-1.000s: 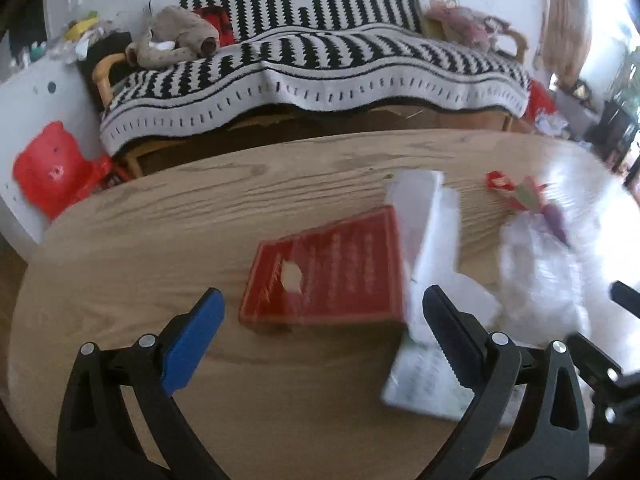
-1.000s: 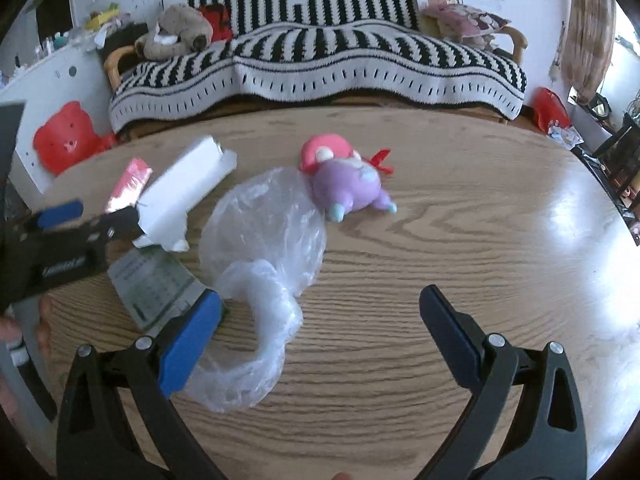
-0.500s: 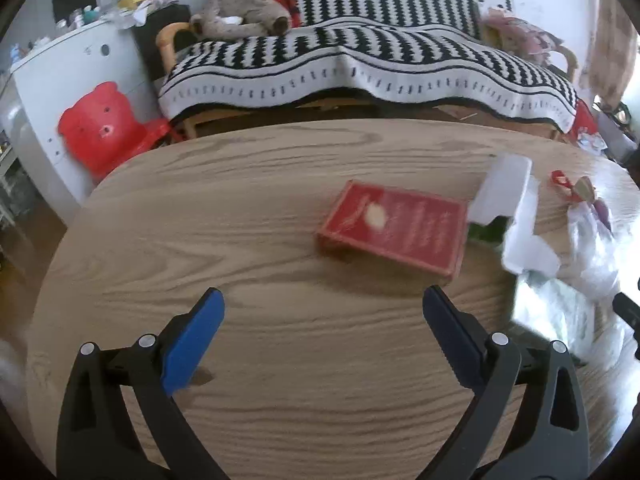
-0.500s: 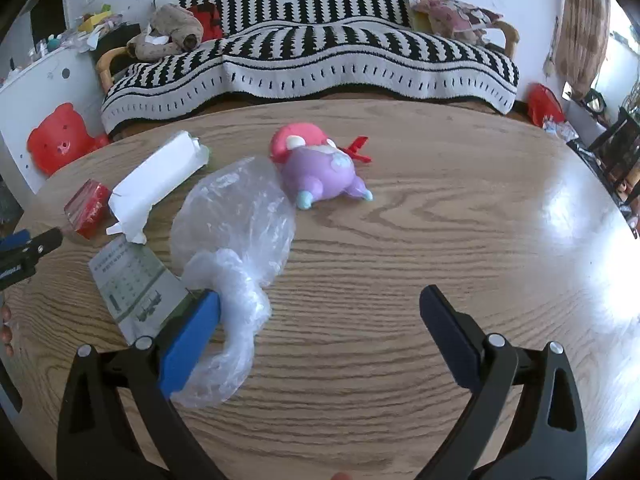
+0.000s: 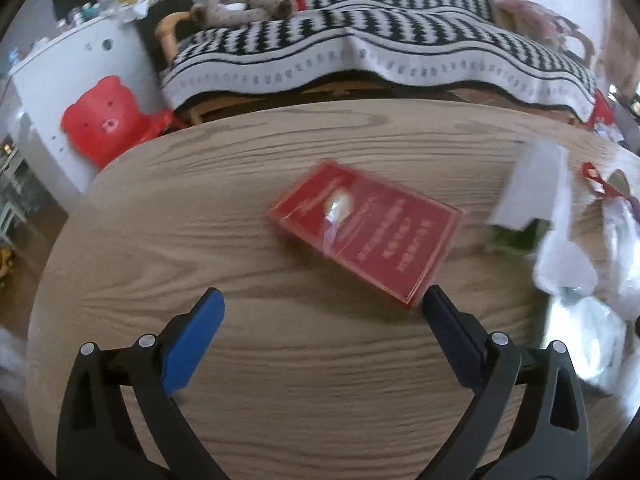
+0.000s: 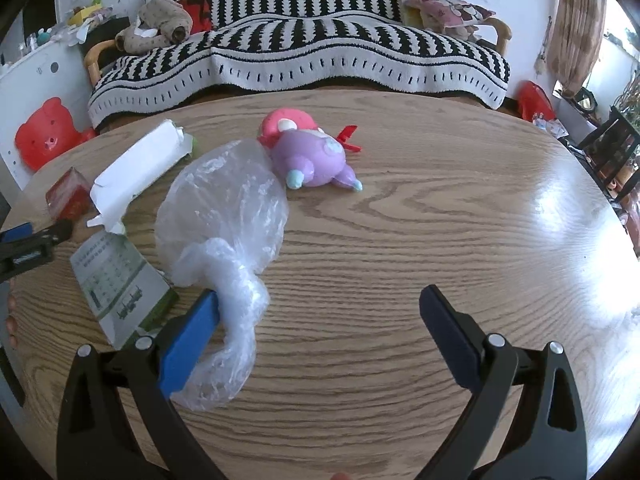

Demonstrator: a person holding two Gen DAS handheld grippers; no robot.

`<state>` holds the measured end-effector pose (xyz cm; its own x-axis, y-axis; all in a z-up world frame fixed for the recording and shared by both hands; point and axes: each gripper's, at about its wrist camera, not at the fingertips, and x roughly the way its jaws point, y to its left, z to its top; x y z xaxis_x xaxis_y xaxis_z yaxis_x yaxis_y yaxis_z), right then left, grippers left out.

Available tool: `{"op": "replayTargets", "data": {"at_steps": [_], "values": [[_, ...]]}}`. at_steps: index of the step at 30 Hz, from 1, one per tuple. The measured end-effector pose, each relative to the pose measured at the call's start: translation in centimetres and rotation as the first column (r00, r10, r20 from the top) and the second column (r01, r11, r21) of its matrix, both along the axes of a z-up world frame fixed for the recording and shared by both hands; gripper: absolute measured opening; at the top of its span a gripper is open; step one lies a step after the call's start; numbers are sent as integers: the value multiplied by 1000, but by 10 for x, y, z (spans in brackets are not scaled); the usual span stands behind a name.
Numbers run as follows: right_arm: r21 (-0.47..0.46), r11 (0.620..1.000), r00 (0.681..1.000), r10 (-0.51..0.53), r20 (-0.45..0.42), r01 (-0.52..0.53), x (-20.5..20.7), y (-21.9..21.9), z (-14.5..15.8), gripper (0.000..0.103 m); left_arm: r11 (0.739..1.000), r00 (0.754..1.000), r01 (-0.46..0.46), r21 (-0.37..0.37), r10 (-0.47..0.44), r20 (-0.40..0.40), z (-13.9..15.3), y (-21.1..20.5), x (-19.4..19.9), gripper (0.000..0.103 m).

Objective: Collect trash
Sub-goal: 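Grasp the red cigarette box with the left tool while the right tool grasps the clear plastic bag, then carry the box and plastic bag to the black bin and open both tools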

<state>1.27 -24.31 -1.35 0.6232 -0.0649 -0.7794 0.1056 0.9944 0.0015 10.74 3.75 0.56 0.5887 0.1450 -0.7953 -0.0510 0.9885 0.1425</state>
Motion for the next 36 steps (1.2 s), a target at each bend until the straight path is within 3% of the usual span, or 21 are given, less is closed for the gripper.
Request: {"op": "replayTargets", "data": {"at_steps": [4,6,8,11,16,23,24,25,26,27,30,31,36], "values": [[2,1000,1000,1,-6,-1,1,-1,-2,96,996,996,-85,24,85,3,0,38,-9,96],[1,1000,1000,3,-9,-3,2,0,-2,96,994,995,-104,-31,104,6,2,48,-11,96],[5,1000,1000,2,-9,-2,3,2,-2,96,995,998,-67,-73,68,9,5,39,-12,96],[-3,1000,1000,4,-10,-4,3,2,-1,96,997,999,-38,-62,39,13,6,20,-4,96],[2,1000,1000,-17,-21,17,5,-4,-5,96,993,1000,-4,-121,5,4,3,-2,11,96],[7,1000,999,-12,-33,12,13,-4,-8,96,984,998,-67,-164,69,5,-4,11,33,96],[8,1000,999,-4,-32,4,13,-3,-8,95,984,997,-75,-162,77,7,-4,14,35,92],[10,1000,999,4,-31,-4,13,-2,-8,91,981,997,-73,-178,77,20,-2,17,35,86],[13,1000,1000,16,-25,-16,13,0,-7,83,978,996,-61,-200,72,46,1,20,33,63],[12,999,999,32,-15,-32,12,3,-6,78,979,996,-57,-197,69,51,2,22,33,56],[3,997,997,76,7,-76,8,11,-3,42,981,999,-13,-195,23,49,1,19,29,54],[3,997,996,82,16,-82,7,13,-2,24,982,999,-7,-191,16,48,1,17,27,54],[72,993,995,96,30,-97,2,12,0,14,973,1000,24,-228,-20,20,5,14,18,54]]}}
